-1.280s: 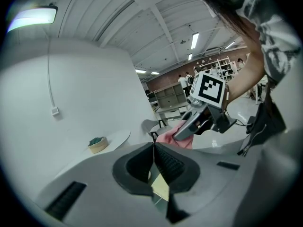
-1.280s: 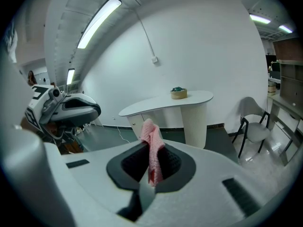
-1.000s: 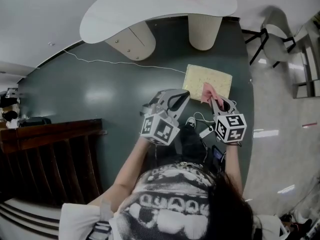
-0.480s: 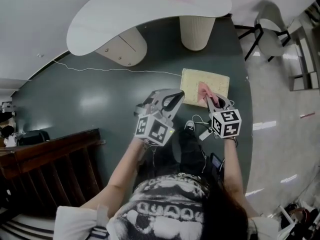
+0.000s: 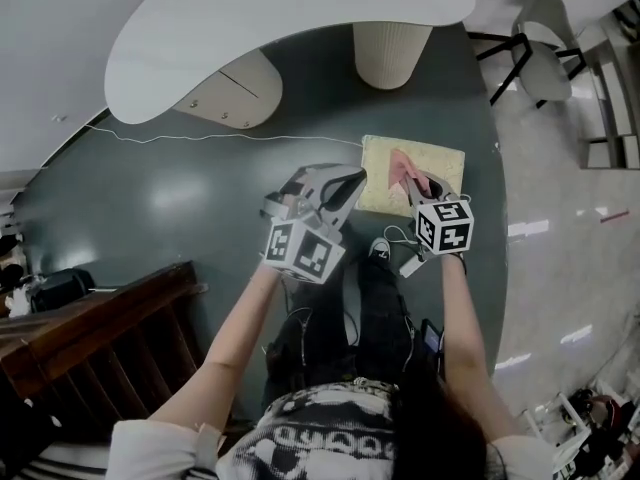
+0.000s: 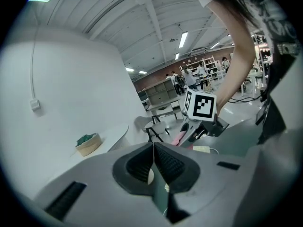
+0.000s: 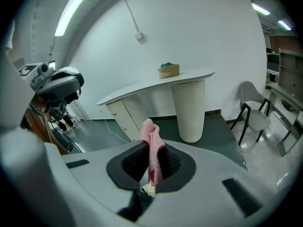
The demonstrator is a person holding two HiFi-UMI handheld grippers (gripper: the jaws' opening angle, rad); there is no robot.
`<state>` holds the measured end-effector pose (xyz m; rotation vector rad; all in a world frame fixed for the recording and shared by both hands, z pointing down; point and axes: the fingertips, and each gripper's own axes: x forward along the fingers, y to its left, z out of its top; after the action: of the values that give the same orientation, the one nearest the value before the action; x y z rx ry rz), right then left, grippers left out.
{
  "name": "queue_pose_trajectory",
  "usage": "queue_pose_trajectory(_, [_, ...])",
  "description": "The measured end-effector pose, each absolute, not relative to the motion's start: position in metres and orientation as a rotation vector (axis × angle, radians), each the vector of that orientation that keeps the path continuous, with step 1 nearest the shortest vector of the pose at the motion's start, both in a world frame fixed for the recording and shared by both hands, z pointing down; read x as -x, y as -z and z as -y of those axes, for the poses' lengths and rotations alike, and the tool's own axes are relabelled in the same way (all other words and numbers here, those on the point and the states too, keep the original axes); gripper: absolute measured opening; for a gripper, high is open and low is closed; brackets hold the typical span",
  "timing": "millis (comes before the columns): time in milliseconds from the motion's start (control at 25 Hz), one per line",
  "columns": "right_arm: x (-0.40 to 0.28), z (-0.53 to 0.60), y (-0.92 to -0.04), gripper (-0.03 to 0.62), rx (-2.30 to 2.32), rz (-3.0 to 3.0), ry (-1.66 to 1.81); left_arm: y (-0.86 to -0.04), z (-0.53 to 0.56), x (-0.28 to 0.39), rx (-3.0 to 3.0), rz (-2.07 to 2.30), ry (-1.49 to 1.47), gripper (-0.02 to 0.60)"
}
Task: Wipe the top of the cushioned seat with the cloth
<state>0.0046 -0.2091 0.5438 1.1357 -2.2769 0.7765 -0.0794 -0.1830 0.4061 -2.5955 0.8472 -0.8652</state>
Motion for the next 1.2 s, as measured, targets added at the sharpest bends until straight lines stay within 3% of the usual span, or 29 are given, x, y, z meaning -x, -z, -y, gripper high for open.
queue_pose_trajectory(1200, [0.058, 0.285, -0.817, 0.009, -0.968, 2.037, -0.927, -0.55, 0.232, 0.099, 2.603, -0.791, 0.857, 0.007])
